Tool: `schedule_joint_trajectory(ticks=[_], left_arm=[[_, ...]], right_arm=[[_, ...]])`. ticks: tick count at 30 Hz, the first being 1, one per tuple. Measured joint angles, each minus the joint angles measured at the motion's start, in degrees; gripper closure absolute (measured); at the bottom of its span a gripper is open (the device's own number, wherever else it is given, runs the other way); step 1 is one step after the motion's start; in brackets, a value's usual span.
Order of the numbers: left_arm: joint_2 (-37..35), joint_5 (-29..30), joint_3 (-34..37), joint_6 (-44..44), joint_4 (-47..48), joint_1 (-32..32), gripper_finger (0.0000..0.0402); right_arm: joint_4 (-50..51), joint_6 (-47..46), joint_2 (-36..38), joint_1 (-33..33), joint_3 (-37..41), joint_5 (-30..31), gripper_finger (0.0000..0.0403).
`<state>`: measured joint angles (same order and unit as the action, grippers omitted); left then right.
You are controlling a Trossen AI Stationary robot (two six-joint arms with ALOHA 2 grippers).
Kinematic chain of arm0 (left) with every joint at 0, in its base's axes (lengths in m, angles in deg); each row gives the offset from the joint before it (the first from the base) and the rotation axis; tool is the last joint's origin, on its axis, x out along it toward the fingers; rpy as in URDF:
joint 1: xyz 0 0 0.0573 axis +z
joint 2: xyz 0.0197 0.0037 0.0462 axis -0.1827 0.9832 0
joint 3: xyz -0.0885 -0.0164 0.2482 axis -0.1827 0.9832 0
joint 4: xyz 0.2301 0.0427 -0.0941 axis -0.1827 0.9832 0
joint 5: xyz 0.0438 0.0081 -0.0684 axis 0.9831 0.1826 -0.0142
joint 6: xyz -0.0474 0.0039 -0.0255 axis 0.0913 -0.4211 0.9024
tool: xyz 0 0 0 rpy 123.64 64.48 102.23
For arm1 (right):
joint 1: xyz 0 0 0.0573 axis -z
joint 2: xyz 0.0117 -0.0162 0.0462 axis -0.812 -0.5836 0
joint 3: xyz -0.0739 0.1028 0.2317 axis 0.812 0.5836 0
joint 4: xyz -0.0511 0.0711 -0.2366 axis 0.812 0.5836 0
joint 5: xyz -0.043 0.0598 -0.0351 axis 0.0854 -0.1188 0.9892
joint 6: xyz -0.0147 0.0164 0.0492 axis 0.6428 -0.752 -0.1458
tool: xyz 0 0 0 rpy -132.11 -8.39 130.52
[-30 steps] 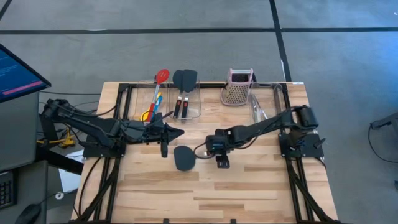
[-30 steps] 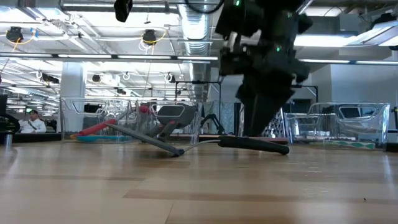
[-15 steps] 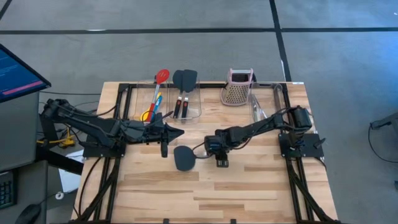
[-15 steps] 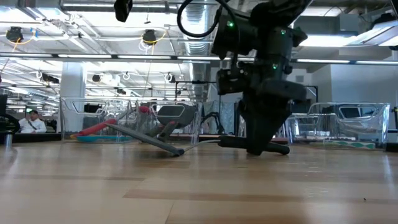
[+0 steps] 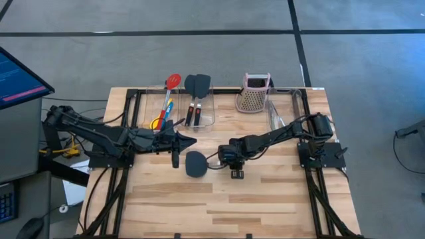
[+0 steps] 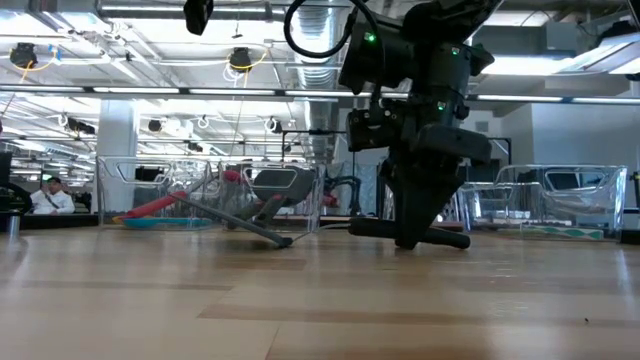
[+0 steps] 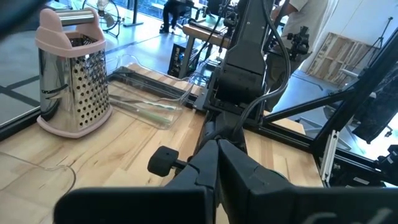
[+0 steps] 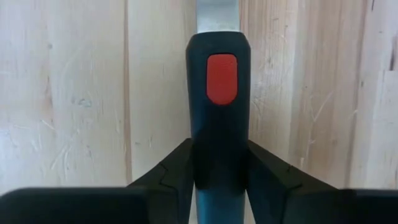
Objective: Pick & Place Kitchen Items
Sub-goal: Put the black spatula into the middle transparent bin
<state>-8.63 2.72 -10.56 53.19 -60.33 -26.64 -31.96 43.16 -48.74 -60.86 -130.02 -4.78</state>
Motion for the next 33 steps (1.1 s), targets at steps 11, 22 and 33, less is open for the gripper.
schedule_joint_trajectory(ticks=[11, 22, 33], left_arm=[[0.0, 0.0, 0.0, 0.0, 0.0, 0.0, 0.0400], [0.0, 0.0, 0.0, 0.0, -0.2, 0.0, 0.0400], [0.0, 0.0, 0.0, 0.0, -0.6, 0.0, 0.0400]], right_arm=[[0.1, -0.2, 0.0, 0.0, 0.0, 0.0, 0.0302], [4.1, -0.7, 5.2, 1.3, -0.1, 0.0, 0.0302], [6.8, -3.1, 18.0, 3.4, -0.2, 4.2, 0.0302]])
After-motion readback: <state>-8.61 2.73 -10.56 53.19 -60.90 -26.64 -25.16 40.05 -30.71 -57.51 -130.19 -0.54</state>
